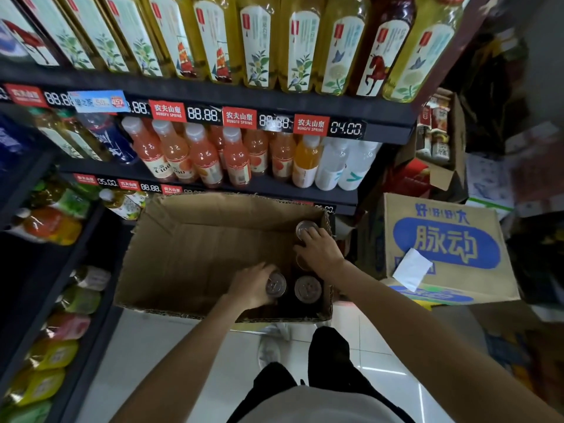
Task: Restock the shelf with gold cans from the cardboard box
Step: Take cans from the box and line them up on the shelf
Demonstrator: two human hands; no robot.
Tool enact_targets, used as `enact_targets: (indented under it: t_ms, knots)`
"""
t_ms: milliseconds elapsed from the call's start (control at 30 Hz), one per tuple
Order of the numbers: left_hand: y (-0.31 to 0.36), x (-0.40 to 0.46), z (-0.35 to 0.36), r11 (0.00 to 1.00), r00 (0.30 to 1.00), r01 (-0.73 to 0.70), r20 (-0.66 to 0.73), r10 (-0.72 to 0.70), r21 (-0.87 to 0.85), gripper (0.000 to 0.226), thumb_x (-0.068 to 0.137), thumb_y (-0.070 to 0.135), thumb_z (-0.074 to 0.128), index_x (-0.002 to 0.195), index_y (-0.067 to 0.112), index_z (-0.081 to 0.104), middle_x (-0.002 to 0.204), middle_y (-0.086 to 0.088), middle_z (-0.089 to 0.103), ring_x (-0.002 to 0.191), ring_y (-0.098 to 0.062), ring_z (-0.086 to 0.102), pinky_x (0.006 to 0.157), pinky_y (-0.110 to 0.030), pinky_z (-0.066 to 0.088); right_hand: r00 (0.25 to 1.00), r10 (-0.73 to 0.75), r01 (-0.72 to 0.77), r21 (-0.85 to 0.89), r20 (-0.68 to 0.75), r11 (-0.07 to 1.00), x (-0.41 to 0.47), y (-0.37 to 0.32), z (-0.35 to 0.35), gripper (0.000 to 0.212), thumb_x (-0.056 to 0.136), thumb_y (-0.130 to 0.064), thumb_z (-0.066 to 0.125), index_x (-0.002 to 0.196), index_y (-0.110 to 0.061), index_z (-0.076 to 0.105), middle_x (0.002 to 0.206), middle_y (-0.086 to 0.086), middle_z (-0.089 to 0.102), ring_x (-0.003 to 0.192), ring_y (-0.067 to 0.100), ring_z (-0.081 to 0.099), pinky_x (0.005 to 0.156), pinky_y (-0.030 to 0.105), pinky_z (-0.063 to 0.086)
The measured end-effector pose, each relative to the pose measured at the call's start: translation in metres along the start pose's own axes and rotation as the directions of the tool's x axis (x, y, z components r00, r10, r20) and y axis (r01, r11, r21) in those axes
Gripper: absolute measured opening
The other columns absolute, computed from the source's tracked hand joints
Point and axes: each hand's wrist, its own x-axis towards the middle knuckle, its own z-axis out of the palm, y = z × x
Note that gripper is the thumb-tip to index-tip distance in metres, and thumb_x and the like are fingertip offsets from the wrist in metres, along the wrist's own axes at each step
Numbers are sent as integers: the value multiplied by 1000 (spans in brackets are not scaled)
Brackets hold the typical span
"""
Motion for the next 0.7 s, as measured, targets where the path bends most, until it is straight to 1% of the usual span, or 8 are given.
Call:
enact_targets:
  t_ms: [100,200,267,333,400,467,567,700]
  knots:
    - [-7,-11,-13,968,989,68,-108,-97,-240,70,60,46,82,121,31,52,117,8,61,106,-16,58,84,-31,48,983,-40,50,50,-181,997,-8,5,-1,50,73,-31,71,121,-24,58,135,12,45,124,30,42,101,38,36]
    - [-13,-29,-38,839,949,97,-205,-240,-536,64,56,42,86,110,34,53,103,17,62,98,-8,61,81,-27,51,944,70,54,361,-321,931,-25,18,-13,55,60,-39,74,111,-21,64,122,6,57,115,27,50,96,39,41]
    - [-13,-40,-63,695,905,52,-260,-336,-717,70,49,44,88,109,31,53,103,16,63,100,-8,61,87,-32,52,931,194,83,696,-310,714,-39,31,-32,60,60,-44,72,114,-24,57,119,-1,57,113,21,51,95,36,45]
    - [-4,-49,-96,584,859,-50,-332,-388,-810,74,43,51,85,107,29,56,106,12,64,103,-8,59,92,-35,49,935,267,148,943,-231,299,-51,46,-60,50,66,-34,76,110,-24,53,106,-8,61,100,11,58,80,22,49]
    - [12,-57,-133,511,823,-163,-402,-401,-844,72,42,55,80,105,30,59,104,12,65,100,-7,60,92,-35,48,946,269,202,977,-178,-66,-58,61,-90,43,71,-26,72,110,-21,54,103,-8,61,97,8,58,72,13,47]
    - [33,-64,-171,460,791,-284,-476,-384,-841,70,44,54,78,108,30,61,107,11,65,102,-7,60,92,-35,49,942,292,235,944,-162,-231,-62,76,-116,45,72,-30,68,115,-22,55,114,-3,59,104,10,56,74,17,47]
    - [66,-70,-225,415,729,-444,-589,-349,-794,57,47,53,73,100,39,62,102,17,66,95,5,59,82,-24,49,911,357,333,881,-208,-336,-72,105,-161,52,67,-32,77,115,-24,58,121,1,60,110,15,58,79,24,47]
    - [111,-75,-295,457,638,-584,-727,-254,-671,43,51,56,68,94,48,64,94,28,67,89,10,61,70,-12,47,851,417,482,789,-319,-381,-94,154,-220,52,49,-45,67,99,-31,66,106,-2,69,103,21,64,81,36,50]
